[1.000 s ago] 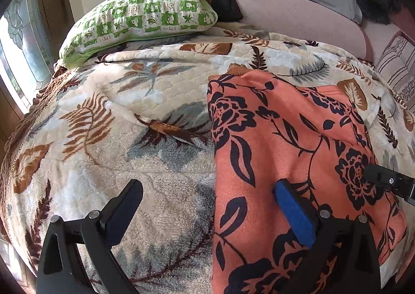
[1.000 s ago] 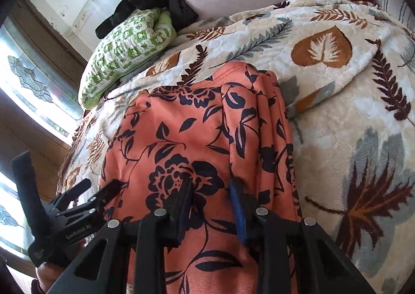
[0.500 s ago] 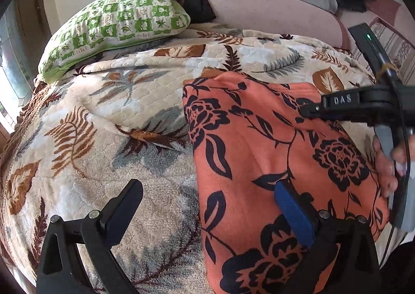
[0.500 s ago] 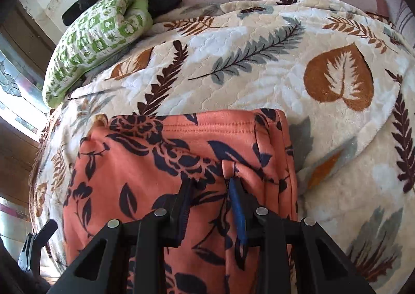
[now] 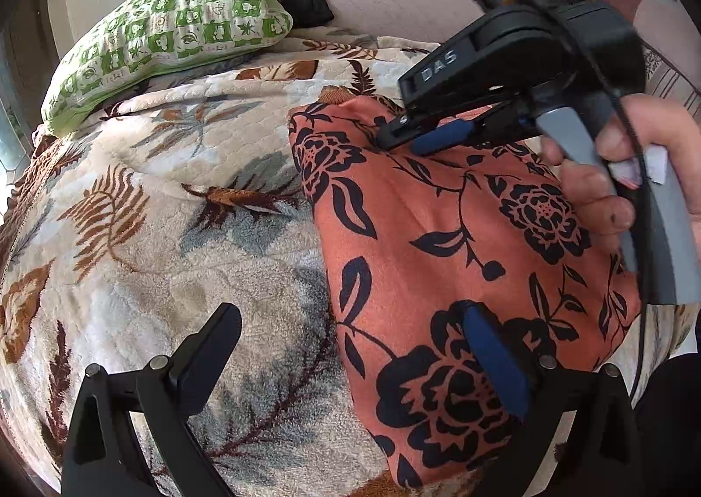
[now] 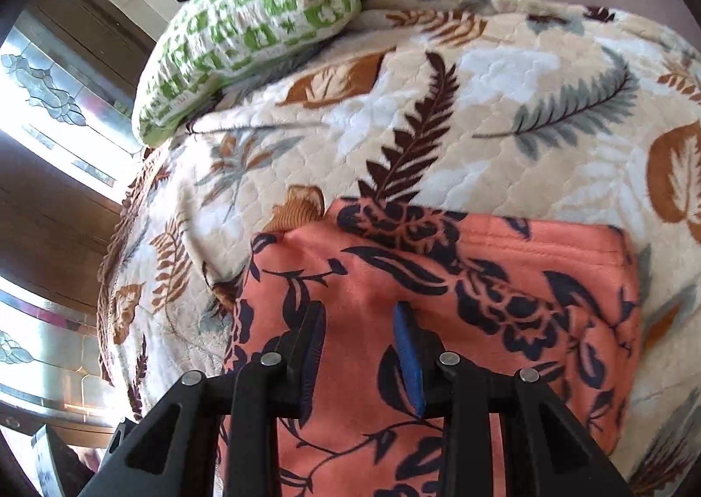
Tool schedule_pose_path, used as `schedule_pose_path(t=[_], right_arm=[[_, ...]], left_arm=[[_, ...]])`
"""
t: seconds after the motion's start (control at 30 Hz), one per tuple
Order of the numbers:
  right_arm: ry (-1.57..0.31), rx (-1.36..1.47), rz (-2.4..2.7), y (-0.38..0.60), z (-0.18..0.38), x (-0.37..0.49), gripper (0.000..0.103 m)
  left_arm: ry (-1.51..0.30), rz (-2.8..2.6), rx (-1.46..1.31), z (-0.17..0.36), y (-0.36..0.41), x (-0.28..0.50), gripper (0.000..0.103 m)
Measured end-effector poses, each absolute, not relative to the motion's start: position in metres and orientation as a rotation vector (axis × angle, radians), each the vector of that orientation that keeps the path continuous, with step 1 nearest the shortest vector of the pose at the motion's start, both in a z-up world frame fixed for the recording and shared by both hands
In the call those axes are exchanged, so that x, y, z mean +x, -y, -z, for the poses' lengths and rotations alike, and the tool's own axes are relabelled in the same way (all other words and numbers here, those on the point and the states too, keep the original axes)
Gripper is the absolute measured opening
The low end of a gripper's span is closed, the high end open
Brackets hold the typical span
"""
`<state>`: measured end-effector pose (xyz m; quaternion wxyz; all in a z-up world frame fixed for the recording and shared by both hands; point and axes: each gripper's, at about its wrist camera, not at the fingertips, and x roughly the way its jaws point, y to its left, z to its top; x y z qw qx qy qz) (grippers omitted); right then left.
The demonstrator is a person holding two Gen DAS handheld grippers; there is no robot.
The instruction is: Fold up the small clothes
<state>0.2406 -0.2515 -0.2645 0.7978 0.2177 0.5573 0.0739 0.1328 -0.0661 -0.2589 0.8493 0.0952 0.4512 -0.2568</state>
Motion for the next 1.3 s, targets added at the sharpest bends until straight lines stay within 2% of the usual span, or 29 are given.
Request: schedule_pose_path(t=[0.1,0.2,0.47,0.73,0.97,1.1,1.3], right_arm=[[-1.227,0.474,-0.133,0.248,0.289,0.249,0.034],[-1.225,0.568,-0.094,0.257,0.289,0.250,0.034],[-1.036,0.596,-0.002,0.292,0.243,0.216,0.034],[-1.005,0.567,0.009,0.315,0.216,0.154,0.034],[-1.111,0.550,0.041,0.313,0.254,0.121,0.034],[-1.070,0.655,0.034,0.324,0.267,0.115,0.034],[-1.017,0.655,0.032,0.321,0.270,0.101,0.035]], left_arm=[[-0.971,0.559,0.176,0.263,0.060,0.134,0.102],[-0.996,0.582,0.145,0.265,0.057,0.136,0.102],[-0.904,0.581,0.199,0.254,0.062,0.129,0.102],[-0.905,0.566,0.136,0.253,0.061,0.140,0.102],[-0.926,0.561,0.179,0.266,0.070,0.130,0.102],[-0.944,0.565,0.162,0.271,0.070,0.132,0.102],[-0.998,0.568,0.156,0.279,0.074,0.135,0.103]])
